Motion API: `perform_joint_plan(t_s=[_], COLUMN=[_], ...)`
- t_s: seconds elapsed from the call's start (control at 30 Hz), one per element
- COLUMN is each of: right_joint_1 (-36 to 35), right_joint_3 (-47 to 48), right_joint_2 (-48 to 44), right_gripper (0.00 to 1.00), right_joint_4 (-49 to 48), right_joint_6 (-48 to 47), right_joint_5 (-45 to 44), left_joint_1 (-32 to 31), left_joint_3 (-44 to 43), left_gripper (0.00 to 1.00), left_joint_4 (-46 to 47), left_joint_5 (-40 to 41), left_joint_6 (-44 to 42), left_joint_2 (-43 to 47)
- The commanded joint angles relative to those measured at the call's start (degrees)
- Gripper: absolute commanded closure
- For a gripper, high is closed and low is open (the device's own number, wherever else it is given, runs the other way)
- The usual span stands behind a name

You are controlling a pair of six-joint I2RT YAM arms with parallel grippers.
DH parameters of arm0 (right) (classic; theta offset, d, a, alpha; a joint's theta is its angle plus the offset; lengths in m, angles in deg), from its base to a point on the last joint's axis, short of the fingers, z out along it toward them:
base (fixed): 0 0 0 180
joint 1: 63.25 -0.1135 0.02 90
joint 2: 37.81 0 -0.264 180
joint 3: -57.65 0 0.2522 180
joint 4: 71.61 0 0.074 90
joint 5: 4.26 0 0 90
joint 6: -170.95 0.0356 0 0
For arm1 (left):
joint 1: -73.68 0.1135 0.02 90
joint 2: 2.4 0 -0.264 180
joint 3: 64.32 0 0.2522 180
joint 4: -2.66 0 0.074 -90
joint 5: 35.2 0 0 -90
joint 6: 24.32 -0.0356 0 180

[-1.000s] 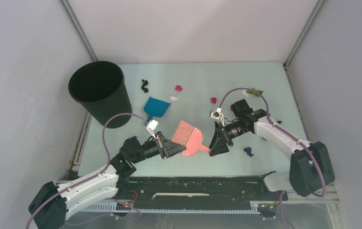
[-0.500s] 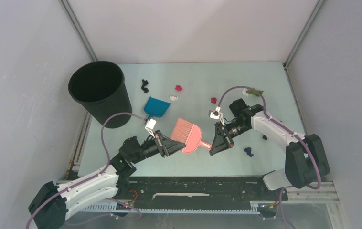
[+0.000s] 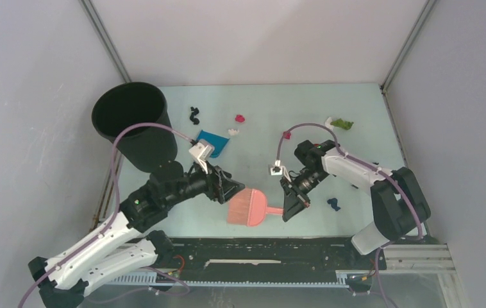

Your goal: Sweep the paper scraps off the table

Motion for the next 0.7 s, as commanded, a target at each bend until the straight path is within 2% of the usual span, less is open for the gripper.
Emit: perform_joint_plan(t_s=[0.0, 0.2, 0.33, 0.57, 0.67], right_joint_1=[-4.35, -4.38, -5.26, -5.81, -5.81], right_joint_3=[2.91, 6.06, 6.09, 6.06, 6.16], right_joint_2=[1.92, 5.12, 6.33, 6.04, 6.28], right_gripper=[1.00, 1.00, 1.00, 1.00, 1.00], right_joint_4=[6.92, 16.07, 17.52, 15.40, 15.20], right_joint_6=[-7.38, -14.17, -15.28, -12.51, -12.42], right_joint_5=[-2.23, 1.02, 0.54, -0.48, -0.74], left_joint_1=[-0.12, -0.16, -0.44, -0.58, -0.65], left_joint_3=[-7.06, -7.85, -6.13, -3.33, -3.36], left_gripper=[0.28, 0.28, 0.31, 0.40, 0.46], left_joint_4=[-15.26, -15.16, -11.35, -3.75, -3.11], left_joint_5=[1.96, -8.61, -15.62, -23.08, -22.98], left_joint_6=[-15.56, -22.00, -20.35, -17.21, -16.37], left_joint_2=[-3.49, -9.35, -13.51, -15.63, -17.46])
